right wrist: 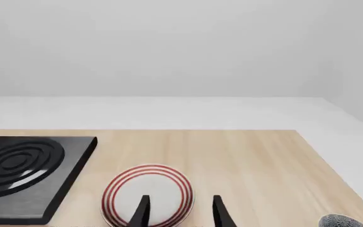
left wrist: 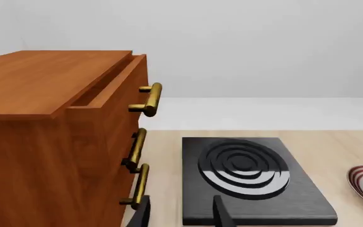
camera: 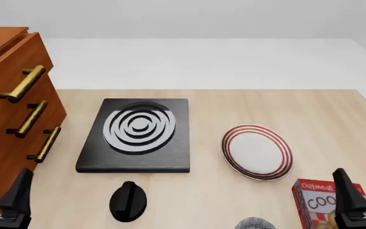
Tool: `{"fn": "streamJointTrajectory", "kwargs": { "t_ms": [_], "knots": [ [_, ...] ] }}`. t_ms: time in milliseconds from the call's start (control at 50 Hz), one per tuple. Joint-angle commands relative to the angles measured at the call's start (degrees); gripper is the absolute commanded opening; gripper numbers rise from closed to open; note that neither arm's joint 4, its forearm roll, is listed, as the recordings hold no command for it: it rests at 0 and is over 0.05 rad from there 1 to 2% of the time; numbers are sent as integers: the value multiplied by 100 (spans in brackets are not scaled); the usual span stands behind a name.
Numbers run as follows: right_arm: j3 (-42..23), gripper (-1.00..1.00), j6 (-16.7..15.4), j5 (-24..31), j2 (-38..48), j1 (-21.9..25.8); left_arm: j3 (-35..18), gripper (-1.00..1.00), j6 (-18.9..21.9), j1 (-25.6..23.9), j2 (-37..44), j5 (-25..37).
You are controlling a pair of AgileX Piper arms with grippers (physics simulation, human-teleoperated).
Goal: Pick the akita bowl on the ramekin and place it on the plate.
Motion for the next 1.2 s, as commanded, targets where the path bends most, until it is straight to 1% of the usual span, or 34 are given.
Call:
{"fn": "streamJointTrajectory", "kwargs": {
  "t_ms": [20,180,300,340,380,420,440,460,480,500,520,560,580,600,640,660,680,720,740,760,780,800,840,860,900,920,940,960,1000,1020,1060,1080,1120,1200],
  "knots": [
    [-11,100,-47,102,-27,35,-15,100,0,0,26,-7],
    [-25,100,-82,130,9,43,-15,100,0,0,26,-7],
    [-37,100,-130,-160,350,138,-15,100,0,0,26,-7],
    [-116,100,-438,-251,586,208,-15,100,0,0,26,-7],
    [-295,100,-356,-136,708,210,-15,100,0,0,26,-7],
    [-430,100,-480,-106,894,231,-15,100,0,0,26,-7],
    [-772,100,-482,358,649,327,-15,100,0,0,26,-7],
    [-778,100,-482,388,626,327,-15,100,0,0,26,-7],
    [-1147,100,-394,710,674,417,-15,100,0,0,26,-7],
    [-1152,100,-394,721,669,417,-15,100,0,0,26,-7],
    [-1289,100,-442,826,713,402,-15,100,0,0,26,-7],
    [-2002,100,-627,1444,659,546,-15,100,0,0,26,-7],
    [-2194,100,-678,1590,681,543,-15,100,0,0,26,-7],
    [-2383,100,-620,1731,702,684,-15,100,0,0,26,-7],
    [-2555,100,-596,1867,722,724,-15,100,0,0,26,-7],
    [-2743,100,-845,2012,726,642,-15,100,0,0,26,-7],
    [-2833,100,-967,2101,758,636,-15,100,0,0,26,-7],
    [-3042,100,-992,2347,1200,708,-15,100,0,0,26,-7],
    [-3167,100,-940,2481,1282,740,-15,100,0,0,26,-7],
    [-3379,100,-657,2685,1341,935,-15,100,0,0,26,-7],
    [-3502,100,-581,2804,1387,995,-15,100,0,0,26,-7],
    [-3735,100,30,3074,1732,1266,-15,100,0,0,26,-7],
    [-3796,100,-134,3261,2164,1152,-15,100,0,0,26,-7],
    [-3820,100,-222,3315,2278,1225,-15,100,0,0,26,-7],
    [-3984,100,26,3499,2475,1550,-15,100,0,0,26,-7],
    [-4046,100,149,3595,2579,1595,-15,100,0,0,26,-7],
    [-4126,100,119,3700,2677,1600,-15,100,0,0,26,-7],
    [-4164,100,-89,3754,2714,1617,-15,100,0,0,26,-7],
    [-4181,100,-2,3869,2965,1789,-15,100,0,0,26,-7],
    [-4168,100,-151,3899,3018,1769,-15,100,0,0,26,-7],
    [-4112,100,-39,3949,3245,1922,-15,100,0,0,26,-7],
    [-4095,100,-116,3963,3250,1833,-15,100,0,0,26,-7],
    [-4044,100,-73,3990,3417,1943,-15,100,0,0,26,-7],
    [-3960,100,-144,4129,3641,1962,-15,100,0,0,26,-7]
  ]
}}
